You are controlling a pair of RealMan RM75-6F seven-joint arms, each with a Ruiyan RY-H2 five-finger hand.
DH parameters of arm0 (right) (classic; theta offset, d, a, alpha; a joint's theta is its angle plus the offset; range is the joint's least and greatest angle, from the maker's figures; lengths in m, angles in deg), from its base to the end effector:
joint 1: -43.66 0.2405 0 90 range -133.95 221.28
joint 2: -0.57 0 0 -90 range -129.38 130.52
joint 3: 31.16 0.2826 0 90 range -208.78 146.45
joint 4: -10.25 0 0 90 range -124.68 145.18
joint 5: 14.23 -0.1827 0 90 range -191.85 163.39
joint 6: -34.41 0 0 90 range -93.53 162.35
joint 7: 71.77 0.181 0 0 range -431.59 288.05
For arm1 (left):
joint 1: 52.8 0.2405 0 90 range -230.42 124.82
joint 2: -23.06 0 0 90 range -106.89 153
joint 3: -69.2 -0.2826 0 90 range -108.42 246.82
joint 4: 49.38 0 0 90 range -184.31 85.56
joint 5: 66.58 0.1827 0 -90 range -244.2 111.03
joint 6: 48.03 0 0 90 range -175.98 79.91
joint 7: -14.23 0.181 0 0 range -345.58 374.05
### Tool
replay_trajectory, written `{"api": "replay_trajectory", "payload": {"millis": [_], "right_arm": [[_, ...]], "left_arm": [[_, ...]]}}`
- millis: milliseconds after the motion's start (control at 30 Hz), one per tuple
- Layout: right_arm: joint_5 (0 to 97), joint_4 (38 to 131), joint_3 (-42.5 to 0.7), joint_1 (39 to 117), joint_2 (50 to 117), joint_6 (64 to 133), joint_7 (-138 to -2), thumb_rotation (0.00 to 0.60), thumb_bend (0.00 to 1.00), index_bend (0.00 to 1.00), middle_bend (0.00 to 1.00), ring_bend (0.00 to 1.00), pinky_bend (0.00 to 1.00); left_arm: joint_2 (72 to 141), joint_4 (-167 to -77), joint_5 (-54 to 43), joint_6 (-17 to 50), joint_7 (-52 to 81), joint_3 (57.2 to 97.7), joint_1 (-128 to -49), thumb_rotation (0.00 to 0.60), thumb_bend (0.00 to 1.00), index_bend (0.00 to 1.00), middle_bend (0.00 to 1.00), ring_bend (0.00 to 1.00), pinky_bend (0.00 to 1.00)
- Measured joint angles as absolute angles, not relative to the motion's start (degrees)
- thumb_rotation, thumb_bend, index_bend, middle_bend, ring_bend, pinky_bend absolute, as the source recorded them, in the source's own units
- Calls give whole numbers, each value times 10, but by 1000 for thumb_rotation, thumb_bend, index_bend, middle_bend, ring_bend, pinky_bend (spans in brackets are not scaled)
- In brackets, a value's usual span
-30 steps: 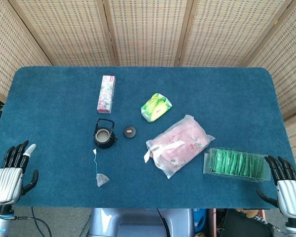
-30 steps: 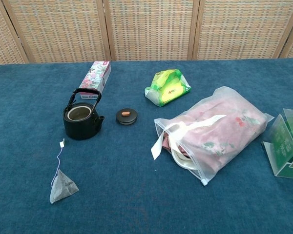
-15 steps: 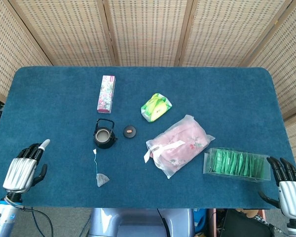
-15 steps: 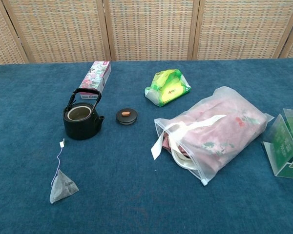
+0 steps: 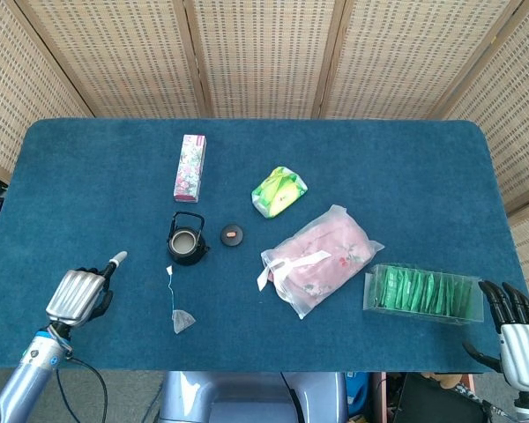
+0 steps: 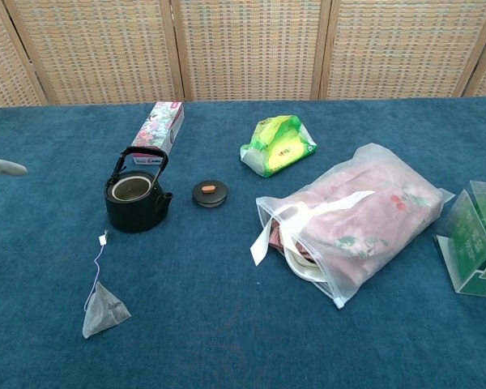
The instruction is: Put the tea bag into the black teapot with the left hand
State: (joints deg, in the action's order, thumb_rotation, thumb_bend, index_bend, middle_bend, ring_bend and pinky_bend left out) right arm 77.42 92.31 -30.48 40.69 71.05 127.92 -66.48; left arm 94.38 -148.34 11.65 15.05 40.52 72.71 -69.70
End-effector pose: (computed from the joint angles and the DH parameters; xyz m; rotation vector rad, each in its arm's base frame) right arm -0.3492 -0.1647 0.1823 1.3269 -0.8856 0.9414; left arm -0.2762 0.2658 0.0854 -1.7963 -0.8787 -0.6440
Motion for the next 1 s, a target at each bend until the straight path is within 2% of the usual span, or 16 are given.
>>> {"api": "replay_trajectory", "payload": {"millis": [167,300,667,1000], "right_arm": [[774,923,-304,407,710,1280,-664,600,8,118,194,82,157],[773,923,-304,406,710,1280,-663,600,8,118,194,82,157],[769,919,-304,401,709,1283,-658,600,8,118,194,82,157],[763,917,-304,397,710,1283,-654,600,8,118,194,82,157]], "left_arm": [[946,-1485,82,110,424,728,-723,600,829,80,732,688,643],[948,-1490,60,83,435,728,-742,600,937,80,769,716,651],[975,-1489,-65,7,491,723,-817,600,960,80,787,726,652],[1006,-1478,-117,2,517,714,-862,600,960,80,787,726,653]]}}
